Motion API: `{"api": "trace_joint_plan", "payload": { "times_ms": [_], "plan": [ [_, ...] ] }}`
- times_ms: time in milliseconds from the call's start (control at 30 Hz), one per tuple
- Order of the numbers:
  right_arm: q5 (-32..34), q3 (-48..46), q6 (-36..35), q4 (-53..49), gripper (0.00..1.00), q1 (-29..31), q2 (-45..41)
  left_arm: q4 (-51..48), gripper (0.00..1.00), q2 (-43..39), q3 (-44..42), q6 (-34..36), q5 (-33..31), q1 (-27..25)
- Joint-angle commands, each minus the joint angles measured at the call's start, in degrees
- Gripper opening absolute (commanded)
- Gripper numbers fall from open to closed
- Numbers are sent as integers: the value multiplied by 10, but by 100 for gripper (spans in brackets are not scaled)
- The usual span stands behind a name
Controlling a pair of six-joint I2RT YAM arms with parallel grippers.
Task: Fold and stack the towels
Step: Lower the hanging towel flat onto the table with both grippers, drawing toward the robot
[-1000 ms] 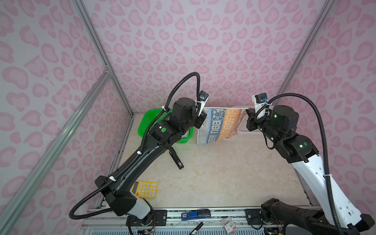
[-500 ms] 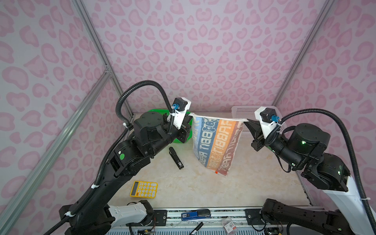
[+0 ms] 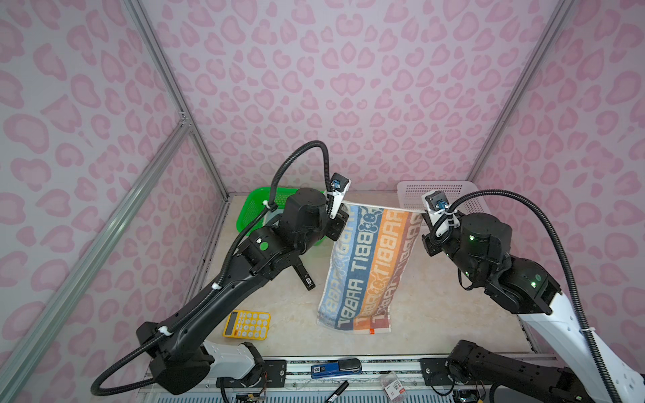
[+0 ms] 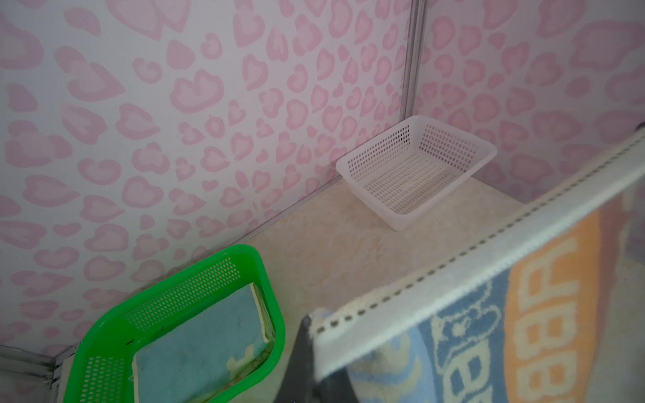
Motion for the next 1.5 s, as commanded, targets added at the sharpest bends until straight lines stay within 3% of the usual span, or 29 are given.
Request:
{"api": "trace_joint_plan", "payload": {
  "times_ms": [0, 167, 400, 700, 867, 1467],
  "plan": [
    [-66, -23, 30, 27, 0, -61, 14, 28, 2, 56, 25, 8, -61, 18],
    [-131, -63, 54, 72, 0, -132, 69, 20, 2, 178, 83, 20, -96, 44],
    [-131, -130, 78, 162, 0, -175, 157, 2, 2, 344, 165, 28, -154, 52],
    [-154, -159, 98, 202, 0, -190, 248, 45, 2, 443, 192, 46, -221, 53],
    [-169, -176, 108, 191, 0, -190, 239, 50, 2, 443, 172, 51, -220, 53],
    [-306, -273, 145, 62, 0, -167, 98, 87, 2, 258, -79, 46, -199, 40]
  ]
}}
